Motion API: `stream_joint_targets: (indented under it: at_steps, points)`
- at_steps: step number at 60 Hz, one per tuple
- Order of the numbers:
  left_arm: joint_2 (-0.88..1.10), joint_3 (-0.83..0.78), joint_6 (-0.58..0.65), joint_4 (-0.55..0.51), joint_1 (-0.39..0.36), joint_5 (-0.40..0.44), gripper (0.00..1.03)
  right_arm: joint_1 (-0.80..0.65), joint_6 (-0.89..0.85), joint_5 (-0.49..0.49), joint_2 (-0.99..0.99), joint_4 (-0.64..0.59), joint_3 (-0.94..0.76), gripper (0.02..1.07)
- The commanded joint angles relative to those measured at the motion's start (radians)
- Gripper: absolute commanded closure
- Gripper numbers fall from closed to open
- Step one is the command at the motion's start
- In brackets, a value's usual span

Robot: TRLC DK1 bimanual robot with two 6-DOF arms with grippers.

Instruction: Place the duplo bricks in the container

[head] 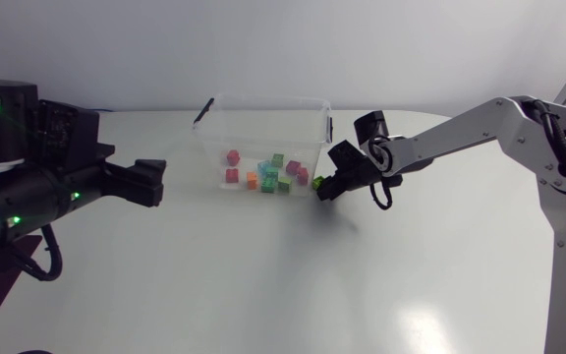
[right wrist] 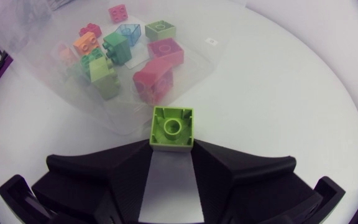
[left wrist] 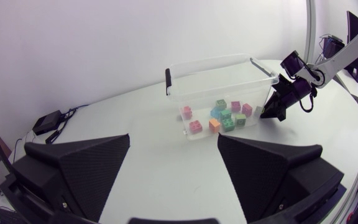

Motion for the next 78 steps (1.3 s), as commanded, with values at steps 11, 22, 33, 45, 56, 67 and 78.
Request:
stream_joint_targets:
  at_steps: [11,22,33,45,56,67,78]
  points:
    - [-0.024,-0.034,0.010,0.009,-0.021,-0.017,0.05,-0.029,0.003,0.026,-0.126,0.043,-0.121,0.87]
    - [-0.033,-0.034,0.009,0.009,-0.037,-0.021,0.05,-0.055,0.012,0.037,-0.383,-0.015,-0.187,0.88]
    - [-0.073,-0.045,0.007,-0.003,-0.050,-0.027,0.05,-0.023,0.069,0.078,-0.546,-0.144,-0.109,0.88]
    - [-0.128,-0.045,0.013,-0.032,-0.049,-0.031,0.05,0.092,0.136,0.143,-0.509,-0.222,0.046,0.88]
    - [-0.160,-0.054,0.022,-0.040,-0.040,-0.031,0.05,0.166,0.184,0.180,-0.366,-0.239,0.210,0.88]
    - [-0.177,-0.065,0.029,-0.044,-0.035,-0.031,0.05,0.198,0.187,0.201,-0.089,-0.397,0.498,0.87]
    - [-0.199,-0.044,0.042,-0.064,-0.024,-0.031,0.05,0.217,0.207,0.229,-0.149,-0.417,0.555,0.09]
